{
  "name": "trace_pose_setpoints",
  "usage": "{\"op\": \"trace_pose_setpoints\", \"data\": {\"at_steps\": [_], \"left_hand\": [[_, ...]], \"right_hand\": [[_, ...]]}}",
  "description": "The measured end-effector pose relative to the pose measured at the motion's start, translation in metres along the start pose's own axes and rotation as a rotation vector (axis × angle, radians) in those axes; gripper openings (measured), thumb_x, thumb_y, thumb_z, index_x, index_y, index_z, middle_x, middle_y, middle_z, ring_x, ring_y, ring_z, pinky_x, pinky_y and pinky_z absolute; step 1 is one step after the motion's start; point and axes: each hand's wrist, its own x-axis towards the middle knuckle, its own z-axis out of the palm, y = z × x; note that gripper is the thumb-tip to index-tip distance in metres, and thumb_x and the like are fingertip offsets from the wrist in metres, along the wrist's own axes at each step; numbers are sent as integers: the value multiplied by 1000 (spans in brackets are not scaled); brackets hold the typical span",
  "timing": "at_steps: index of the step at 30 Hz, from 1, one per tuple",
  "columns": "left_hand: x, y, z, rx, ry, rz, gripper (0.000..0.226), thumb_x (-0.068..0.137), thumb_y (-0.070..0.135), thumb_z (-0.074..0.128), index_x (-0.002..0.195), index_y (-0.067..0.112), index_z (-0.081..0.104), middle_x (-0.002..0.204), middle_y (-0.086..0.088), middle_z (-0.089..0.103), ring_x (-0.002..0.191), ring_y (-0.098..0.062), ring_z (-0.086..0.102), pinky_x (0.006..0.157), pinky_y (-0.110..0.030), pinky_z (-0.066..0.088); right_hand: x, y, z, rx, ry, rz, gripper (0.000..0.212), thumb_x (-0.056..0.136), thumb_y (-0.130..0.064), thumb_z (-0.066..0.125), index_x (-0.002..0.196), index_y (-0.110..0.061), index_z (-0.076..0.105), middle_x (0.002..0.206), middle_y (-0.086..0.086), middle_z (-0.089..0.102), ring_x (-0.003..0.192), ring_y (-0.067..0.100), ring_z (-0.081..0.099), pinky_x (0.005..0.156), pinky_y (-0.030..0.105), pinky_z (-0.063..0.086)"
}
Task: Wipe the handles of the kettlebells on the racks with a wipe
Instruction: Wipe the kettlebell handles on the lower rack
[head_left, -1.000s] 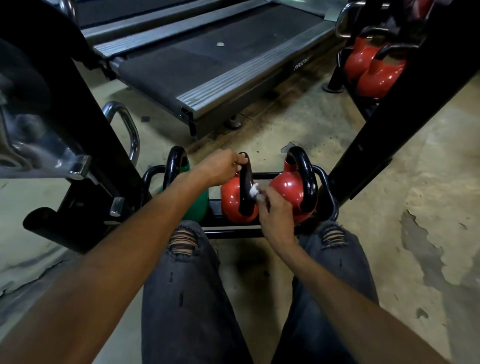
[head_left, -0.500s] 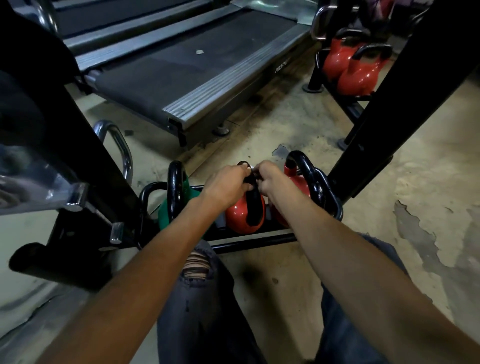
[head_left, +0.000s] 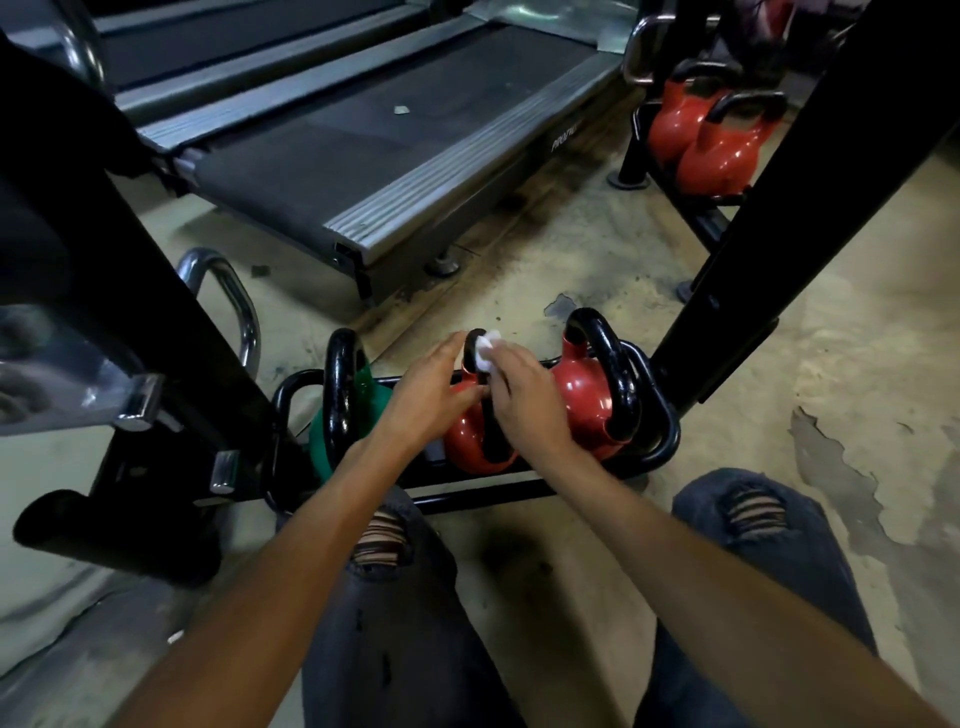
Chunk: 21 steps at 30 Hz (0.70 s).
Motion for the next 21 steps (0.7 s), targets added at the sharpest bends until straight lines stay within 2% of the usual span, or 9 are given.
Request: {"op": "trace_pose_setpoints", "data": {"at_steps": [3,4,6,8,10,12,15,18,21], "left_hand": [[-7,2,3,-3,-3,-52,83,86,34,75,154,11,34,156,-8,41,143,-19,38,117,-27,29],[-9,3,5,-3,-4,-69,87,85,35,76,155,10,32,158,-8,38,145,-18,35,120,-31,28],[-14,6,8,-6,5,-87,89,85,31,76,156,10,28,160,-8,34,147,-17,31,120,-27,24],[-23,8,11,3,25,-106,91,85,27,76,158,12,25,162,-5,29,149,-17,28,118,-24,21],[-33,10,17,34,27,-117,96,83,24,76,160,16,20,165,-2,22,151,-16,22,121,-28,20],[-42,14,23,56,16,-114,99,82,19,75,160,19,15,167,0,16,152,-15,19,123,-32,20],[-49,26,33,142,30,-51,102,81,28,78,160,19,14,167,0,13,152,-15,17,124,-40,21],[-41,42,37,275,42,20,103,81,48,77,160,19,18,167,0,15,153,-13,13,126,-40,15],[-30,64,44,277,39,56,97,83,58,71,159,23,22,167,3,16,153,-13,13,125,-42,16]], "right_hand": [[52,0,-3,-207,-258,-119,28,93,-16,47,111,-15,68,124,4,65,110,24,63,87,36,54],[60,-2,-6,-282,-333,-176,24,92,-18,48,107,-14,66,117,3,65,106,25,63,80,36,53],[60,-6,-14,-400,-404,-331,21,90,-15,50,103,-13,67,110,3,65,101,25,63,75,33,49],[45,0,-27,-468,-429,-537,20,88,-13,53,99,-15,69,108,2,67,105,24,64,88,37,49],[23,12,-40,-461,-472,-666,24,92,-15,54,109,-20,70,120,-2,68,124,17,58,112,44,38],[6,22,-52,-375,-494,-729,28,94,-16,55,117,-23,70,127,-6,67,132,13,52,121,48,27],[-3,33,-64,-220,-382,-698,30,92,-12,56,117,-21,70,123,-5,70,122,12,60,118,44,33],[2,48,-86,48,-234,-527,30,88,-2,58,113,-12,70,111,1,72,103,12,67,95,37,54],[26,60,-117,115,4,-323,30,92,3,54,111,-11,73,105,1,73,94,7,66,85,25,55]]}}
